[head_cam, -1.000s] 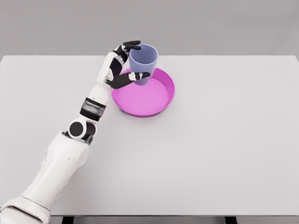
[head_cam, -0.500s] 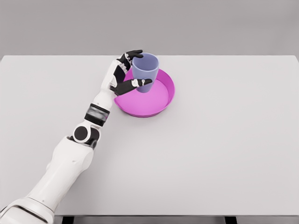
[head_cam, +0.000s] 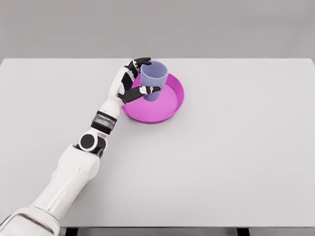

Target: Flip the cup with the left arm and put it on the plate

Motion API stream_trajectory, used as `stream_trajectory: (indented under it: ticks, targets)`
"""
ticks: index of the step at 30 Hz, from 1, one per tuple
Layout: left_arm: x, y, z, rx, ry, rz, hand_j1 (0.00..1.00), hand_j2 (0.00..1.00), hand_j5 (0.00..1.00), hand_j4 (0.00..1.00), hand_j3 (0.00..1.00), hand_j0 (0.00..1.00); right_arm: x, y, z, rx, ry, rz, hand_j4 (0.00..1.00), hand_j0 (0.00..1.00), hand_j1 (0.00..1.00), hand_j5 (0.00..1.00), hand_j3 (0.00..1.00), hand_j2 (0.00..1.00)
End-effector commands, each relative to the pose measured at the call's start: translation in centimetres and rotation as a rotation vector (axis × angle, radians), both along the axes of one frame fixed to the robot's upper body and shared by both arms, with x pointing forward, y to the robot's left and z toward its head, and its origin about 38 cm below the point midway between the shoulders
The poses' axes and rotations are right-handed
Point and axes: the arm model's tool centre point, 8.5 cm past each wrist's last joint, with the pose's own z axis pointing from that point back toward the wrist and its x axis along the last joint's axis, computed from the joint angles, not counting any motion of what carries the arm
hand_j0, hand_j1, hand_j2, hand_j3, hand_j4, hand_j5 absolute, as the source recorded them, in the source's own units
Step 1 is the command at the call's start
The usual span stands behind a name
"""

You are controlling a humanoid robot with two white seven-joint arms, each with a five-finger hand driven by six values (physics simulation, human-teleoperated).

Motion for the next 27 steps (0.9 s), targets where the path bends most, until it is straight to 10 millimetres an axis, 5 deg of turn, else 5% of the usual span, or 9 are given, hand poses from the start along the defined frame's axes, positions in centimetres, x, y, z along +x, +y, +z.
stream_trajectory:
  ticks: [1,3,6,27]
  targets:
    - [0.0,-0.01,-0.02,-0.002,0.001,0.001,0.53,0.53,0.53,0.53,0.53,0.53,-0.01,-0.01,0.0,0.0,0.0,0.0,1.0,1.0,1.0,1.0,1.0,1.0]
    - [0.06,-0.03,0.27,-0.003,-0.007,0.002,0.65,0.65,0.65,0.65,0.65,0.65,-0.01,-0.01,0.0,0.0,0.0,0.0,1.0,1.0,1.0,1.0,1.0,1.0]
    - [0.07,0.01,0.54,-0.005,-0.014,0.001,0.71,0.71,0.71,0.71,0.71,0.71,-0.1,-0.01,0.0,0.0,0.002,0.0,1.0,1.0,1.0,1.0,1.0,1.0]
    - [0.1,0.28,0.61,-0.001,-0.017,0.004,0.93,0.93,0.93,0.93,0.93,0.93,-0.1,-0.01,0.0,0.0,0.002,0.0,1.0,1.0,1.0,1.0,1.0,1.0]
